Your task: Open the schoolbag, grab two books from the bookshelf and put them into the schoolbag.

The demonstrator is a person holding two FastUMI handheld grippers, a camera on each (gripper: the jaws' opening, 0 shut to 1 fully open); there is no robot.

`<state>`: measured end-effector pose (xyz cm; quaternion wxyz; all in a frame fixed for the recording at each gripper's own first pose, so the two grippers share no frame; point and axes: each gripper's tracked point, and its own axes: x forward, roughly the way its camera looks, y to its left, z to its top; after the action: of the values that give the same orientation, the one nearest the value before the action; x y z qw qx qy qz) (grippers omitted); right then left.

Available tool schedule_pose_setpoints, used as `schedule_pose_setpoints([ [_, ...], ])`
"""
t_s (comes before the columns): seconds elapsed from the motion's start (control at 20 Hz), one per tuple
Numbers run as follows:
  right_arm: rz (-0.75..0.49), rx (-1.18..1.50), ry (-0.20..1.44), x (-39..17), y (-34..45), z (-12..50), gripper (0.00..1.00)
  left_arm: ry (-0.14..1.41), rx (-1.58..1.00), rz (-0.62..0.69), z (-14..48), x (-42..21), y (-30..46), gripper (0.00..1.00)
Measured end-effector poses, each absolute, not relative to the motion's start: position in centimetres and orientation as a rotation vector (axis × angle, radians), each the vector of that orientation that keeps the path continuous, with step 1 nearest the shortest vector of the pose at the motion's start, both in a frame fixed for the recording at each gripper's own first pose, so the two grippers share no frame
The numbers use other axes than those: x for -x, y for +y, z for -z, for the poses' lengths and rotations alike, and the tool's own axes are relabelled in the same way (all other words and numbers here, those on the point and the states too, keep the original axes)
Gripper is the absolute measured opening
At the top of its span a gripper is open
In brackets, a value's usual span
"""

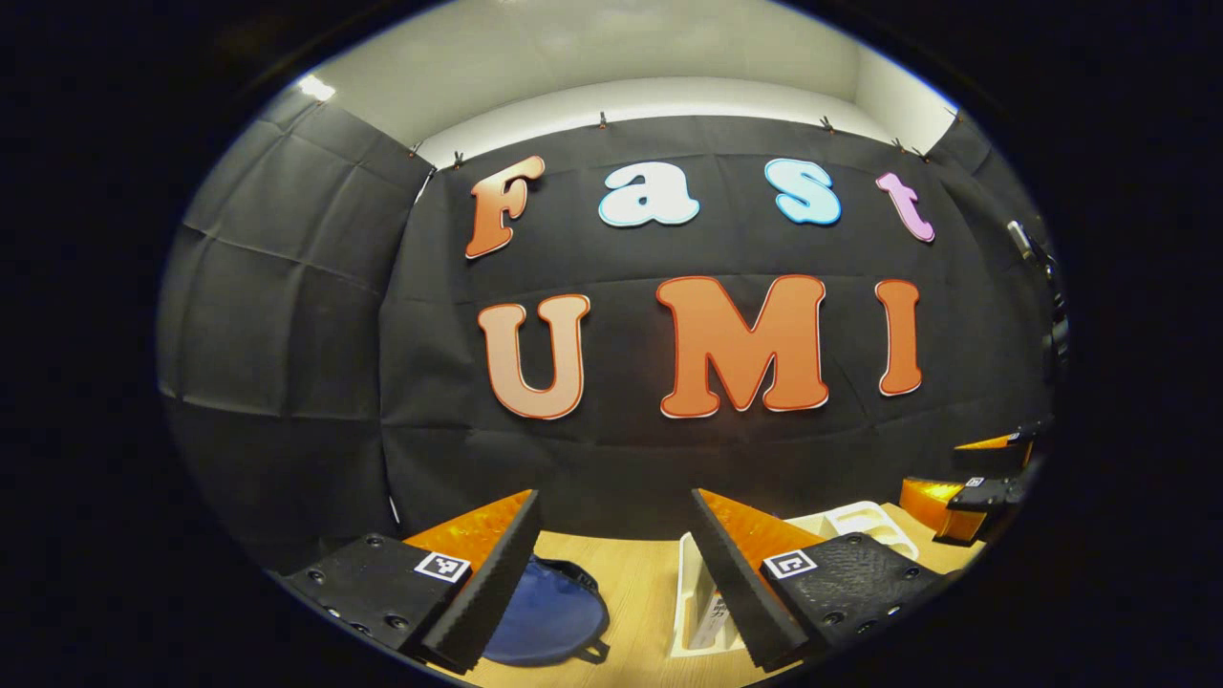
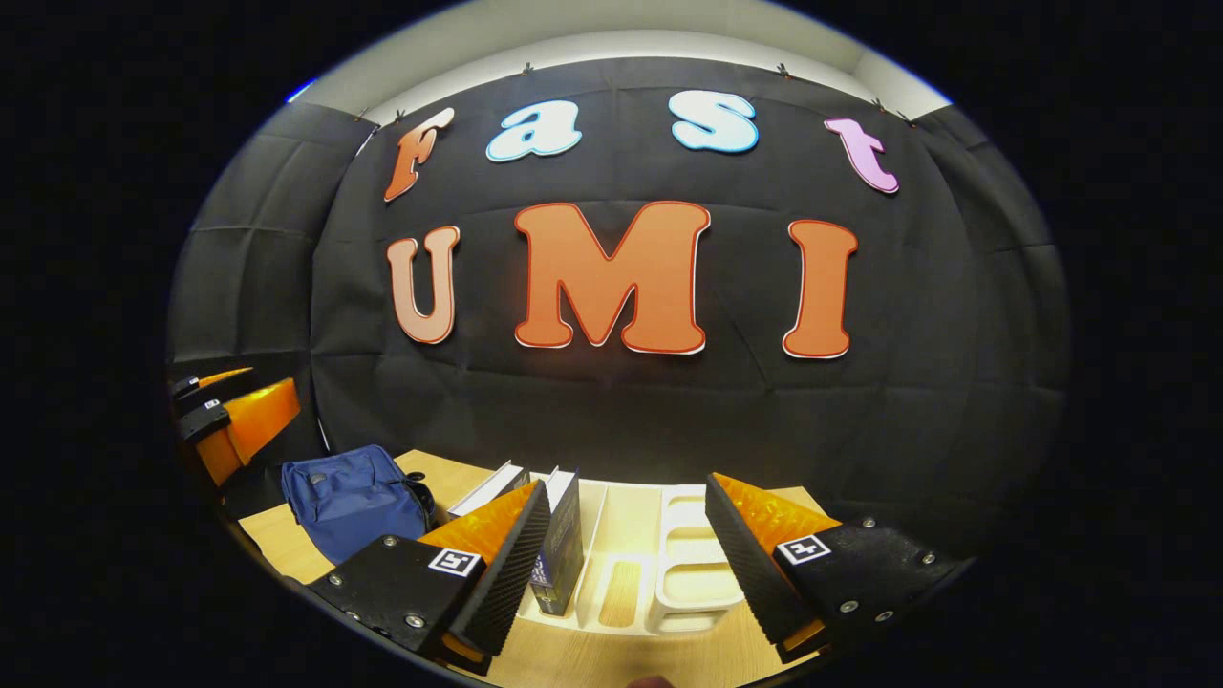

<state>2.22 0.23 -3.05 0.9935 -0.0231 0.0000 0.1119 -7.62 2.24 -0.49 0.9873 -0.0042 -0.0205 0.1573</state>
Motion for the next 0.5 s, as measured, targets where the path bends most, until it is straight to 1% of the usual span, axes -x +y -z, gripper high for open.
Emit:
schedule_pose_setpoints([
  [0.05,-0.232,0.042,0.013,-2.2,0.1,3.5,0.97,-0.024,-0.005,-0.327,0.9,8.2,2.1,0.92],
  [0.1,-0.243,0.034,0.021,-2.1,-0.1,3.9,0.97,-0.019,-0.023,-0.340,1.0,8.6,2.1,0.99],
  [0.15,-0.251,0.029,0.023,-2.0,-0.4,4.1,0.97,-0.014,-0.041,-0.357,1.2,9.1,2.2,0.95],
  [0.2,-0.257,0.031,0.022,-2.0,-0.5,4.2,0.97,0.005,-0.060,-0.377,2.0,9.4,2.6,0.99],
  [0.35,-0.266,0.038,0.036,-1.6,-0.9,4.9,0.97,0.083,-0.126,-0.400,5.0,9.9,3.2,0.99],
  [0.4,-0.269,0.037,0.036,-1.5,-1.1,5.1,0.97,0.114,-0.162,-0.397,6.4,9.9,3.2,0.95],
  [0.45,-0.267,0.040,0.040,-1.6,-1.1,5.3,0.97,0.149,-0.202,-0.399,7.8,9.9,3.5,0.99],
  [0.5,-0.265,0.043,0.050,-1.7,-1.3,5.7,0.97,0.185,-0.240,-0.394,9.6,9.8,3.6,0.95],
])
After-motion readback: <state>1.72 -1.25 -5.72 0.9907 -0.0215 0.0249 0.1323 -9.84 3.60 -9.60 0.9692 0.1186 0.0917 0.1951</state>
